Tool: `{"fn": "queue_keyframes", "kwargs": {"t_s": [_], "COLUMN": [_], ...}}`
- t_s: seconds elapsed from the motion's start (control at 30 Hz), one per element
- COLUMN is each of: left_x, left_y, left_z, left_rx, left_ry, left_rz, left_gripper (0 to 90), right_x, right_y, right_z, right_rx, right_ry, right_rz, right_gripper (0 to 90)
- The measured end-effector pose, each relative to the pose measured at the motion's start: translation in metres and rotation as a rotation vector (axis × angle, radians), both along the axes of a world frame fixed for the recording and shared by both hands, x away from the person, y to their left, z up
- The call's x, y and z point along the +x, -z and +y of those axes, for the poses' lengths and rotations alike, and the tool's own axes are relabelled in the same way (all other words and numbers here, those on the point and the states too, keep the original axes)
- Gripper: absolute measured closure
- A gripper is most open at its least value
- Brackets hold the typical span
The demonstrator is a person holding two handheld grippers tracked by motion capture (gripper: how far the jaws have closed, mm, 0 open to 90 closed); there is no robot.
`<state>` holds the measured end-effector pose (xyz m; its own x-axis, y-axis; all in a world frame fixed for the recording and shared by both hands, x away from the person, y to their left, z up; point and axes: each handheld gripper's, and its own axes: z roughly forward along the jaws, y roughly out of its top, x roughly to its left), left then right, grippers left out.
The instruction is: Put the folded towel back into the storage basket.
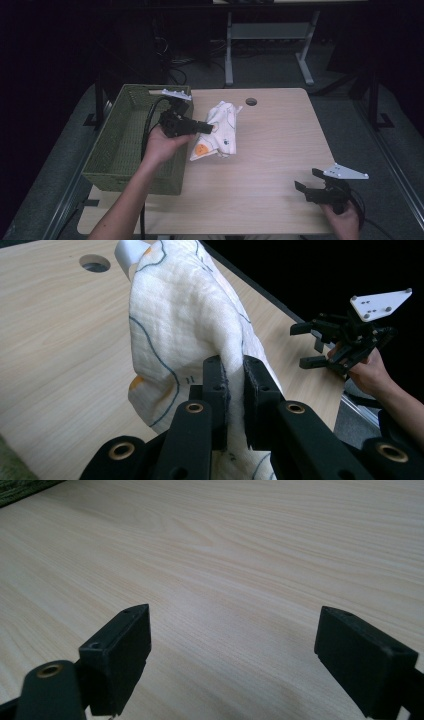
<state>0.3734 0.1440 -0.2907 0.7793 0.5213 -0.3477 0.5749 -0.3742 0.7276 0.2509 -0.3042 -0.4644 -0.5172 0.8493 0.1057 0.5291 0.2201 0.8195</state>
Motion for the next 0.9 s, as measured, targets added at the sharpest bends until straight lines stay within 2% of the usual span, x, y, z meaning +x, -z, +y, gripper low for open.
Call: {"fn": "queue_keyframes", "kwargs": {"t_s": [0.3, 0.9], "left_x": [-0.002, -0.002], "left_y": [-0.008, -0.018], "left_z": [0.013, 0.041], "left_rx": [-0.014, -0.010], "left_ry": [-0.017, -0.047], "left_rz": [-0.006, -0.016], "left_gripper": [82.9, 82.9], "right_x": [0.000, 0.000], "right_y": [0.000, 0.000], "right_z": [-0.001, 0.000], "right_rx": [0.005, 0.002], "right_ry": [0.006, 0.008], "right_rz": [-0.002, 0.004], "right_gripper": [14.7, 14.7]}}
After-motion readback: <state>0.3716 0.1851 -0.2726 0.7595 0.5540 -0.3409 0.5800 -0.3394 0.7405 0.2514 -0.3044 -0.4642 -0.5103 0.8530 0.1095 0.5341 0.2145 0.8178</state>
